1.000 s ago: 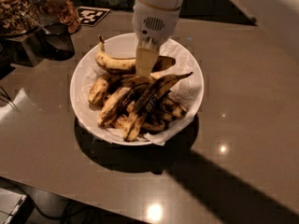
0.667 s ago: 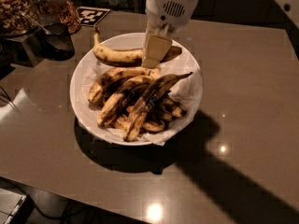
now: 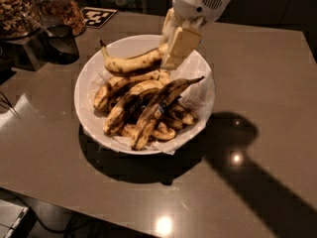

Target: Pick banana from white bowl

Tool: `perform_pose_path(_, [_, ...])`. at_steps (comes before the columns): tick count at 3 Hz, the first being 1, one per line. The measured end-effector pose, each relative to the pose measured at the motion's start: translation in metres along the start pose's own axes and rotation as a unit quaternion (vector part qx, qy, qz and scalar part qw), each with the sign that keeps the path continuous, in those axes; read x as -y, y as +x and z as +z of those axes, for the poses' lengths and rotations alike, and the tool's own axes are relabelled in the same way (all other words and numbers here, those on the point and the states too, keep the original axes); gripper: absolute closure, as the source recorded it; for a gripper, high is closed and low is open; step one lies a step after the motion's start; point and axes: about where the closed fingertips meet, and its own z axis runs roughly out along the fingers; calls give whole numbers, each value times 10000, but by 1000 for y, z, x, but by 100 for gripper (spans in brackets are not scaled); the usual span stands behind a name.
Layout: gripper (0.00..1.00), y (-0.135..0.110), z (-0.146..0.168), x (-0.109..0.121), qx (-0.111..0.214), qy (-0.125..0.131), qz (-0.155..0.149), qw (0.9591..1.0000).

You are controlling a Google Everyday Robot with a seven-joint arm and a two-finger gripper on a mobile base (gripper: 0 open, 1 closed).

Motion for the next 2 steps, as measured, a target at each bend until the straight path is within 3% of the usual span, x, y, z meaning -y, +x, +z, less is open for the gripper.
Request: perform_pose_path(2, [100, 34, -21, -14, 427, 21, 21, 9991])
